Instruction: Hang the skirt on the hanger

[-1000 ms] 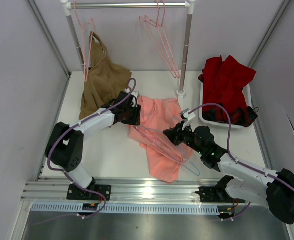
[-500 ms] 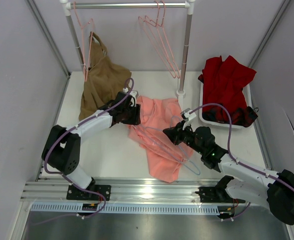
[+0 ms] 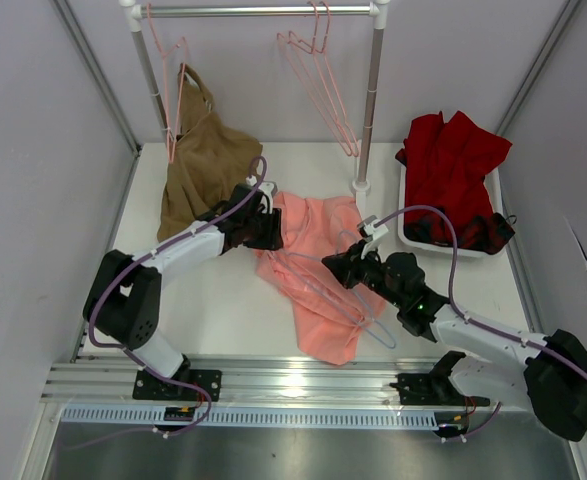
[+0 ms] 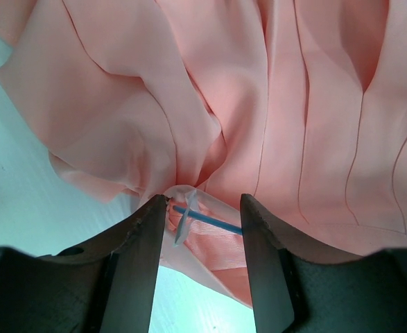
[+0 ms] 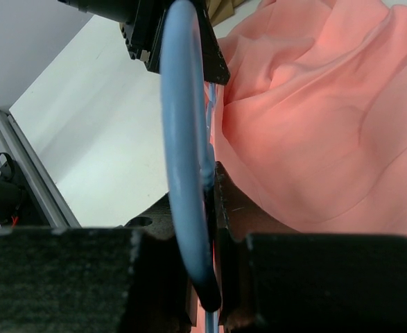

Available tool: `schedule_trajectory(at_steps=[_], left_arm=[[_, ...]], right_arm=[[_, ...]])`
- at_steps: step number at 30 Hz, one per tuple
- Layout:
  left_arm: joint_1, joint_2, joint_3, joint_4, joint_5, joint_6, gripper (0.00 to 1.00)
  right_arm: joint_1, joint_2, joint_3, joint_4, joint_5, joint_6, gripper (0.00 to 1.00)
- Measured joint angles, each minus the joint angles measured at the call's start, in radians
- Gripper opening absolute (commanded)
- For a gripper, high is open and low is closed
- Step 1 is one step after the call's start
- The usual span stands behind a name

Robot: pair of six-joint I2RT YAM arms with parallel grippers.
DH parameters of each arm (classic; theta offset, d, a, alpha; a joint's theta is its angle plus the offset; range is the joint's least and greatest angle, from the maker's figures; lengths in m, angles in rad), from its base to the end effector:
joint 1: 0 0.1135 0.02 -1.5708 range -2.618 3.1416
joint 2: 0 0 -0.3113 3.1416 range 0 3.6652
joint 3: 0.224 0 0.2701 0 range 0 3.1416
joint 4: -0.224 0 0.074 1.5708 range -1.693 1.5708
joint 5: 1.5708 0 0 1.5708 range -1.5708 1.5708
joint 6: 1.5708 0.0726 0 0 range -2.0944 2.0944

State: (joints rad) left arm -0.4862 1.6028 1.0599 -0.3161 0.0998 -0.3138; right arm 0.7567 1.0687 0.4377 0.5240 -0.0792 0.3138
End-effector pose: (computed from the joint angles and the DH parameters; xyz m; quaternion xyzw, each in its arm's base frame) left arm 0.3343 -0.1849 0.2292 0.0979 0.9312 -0.1786 0.3023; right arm 0.1878 0.1852 0.2638 -0.1891 0.7194 0.3659 0.5593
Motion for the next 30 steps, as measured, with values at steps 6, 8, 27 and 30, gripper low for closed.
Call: schedule_trajectory(at_steps=[6,8,27,30], left_arm=[[0.000,0.000,-0.001,0.001,0.014,0.000,0.52],[0.000,0.000,-0.001,0.002,0.018,0.001,0.52],[0.001,-0.051,0.003,-0.015,0.079,0.010,0.52],[0.000,-0.066,0.003,-0.020,0.095,0.010,0.51]], right_arm=[[0.000,0.027,0.003,0.031,-0.001,0.008,0.00],[0.000,0.035,0.009,0.036,-0.001,0.008,0.00],[0.000,0.072,0.036,0.092,0.004,0.008,0.00],[0.000,0.072,0.037,0.097,0.004,0.010,0.00]])
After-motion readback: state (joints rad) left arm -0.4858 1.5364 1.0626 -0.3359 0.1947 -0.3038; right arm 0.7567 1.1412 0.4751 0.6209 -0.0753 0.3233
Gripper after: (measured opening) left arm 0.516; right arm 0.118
